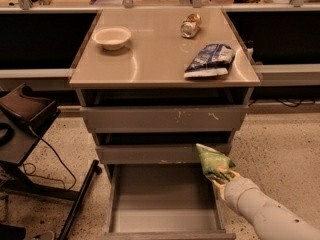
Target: Pick green jalapeno chip bag from bottom drawer and place on counter
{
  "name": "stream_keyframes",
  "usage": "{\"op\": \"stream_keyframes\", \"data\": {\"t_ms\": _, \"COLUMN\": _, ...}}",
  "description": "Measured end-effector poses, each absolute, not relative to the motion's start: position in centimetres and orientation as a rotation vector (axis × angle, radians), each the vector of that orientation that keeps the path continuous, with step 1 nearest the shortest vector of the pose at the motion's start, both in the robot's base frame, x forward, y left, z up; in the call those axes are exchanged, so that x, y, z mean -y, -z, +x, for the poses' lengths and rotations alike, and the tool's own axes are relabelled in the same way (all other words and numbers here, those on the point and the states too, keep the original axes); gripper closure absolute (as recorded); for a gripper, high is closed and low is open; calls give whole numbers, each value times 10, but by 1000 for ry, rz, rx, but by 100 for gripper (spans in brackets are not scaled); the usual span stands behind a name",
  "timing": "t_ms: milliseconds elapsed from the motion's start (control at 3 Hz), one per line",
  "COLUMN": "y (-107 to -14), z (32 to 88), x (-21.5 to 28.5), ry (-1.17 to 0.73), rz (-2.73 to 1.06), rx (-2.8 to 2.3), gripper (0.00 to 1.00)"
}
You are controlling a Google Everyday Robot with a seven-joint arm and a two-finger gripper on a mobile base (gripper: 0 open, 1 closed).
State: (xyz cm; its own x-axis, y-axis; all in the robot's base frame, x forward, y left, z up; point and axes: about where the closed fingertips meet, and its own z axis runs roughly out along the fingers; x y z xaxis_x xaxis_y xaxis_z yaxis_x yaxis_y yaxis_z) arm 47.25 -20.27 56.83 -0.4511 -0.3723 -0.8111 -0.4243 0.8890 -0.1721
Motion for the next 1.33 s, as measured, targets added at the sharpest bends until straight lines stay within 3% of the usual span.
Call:
{"op": "stream_keyframes", "data": {"t_ms": 667, "y": -686, "z": 453, "x": 92, "ry": -62, "rz": -740, "rx": -2060, "gripper": 100}}
{"op": "stream_keyframes", "data": {"t_ms": 1333, "y": -694, "z": 464, "x": 89, "ry": -88, "rz": -736, "rx": -2052, "gripper": 100}}
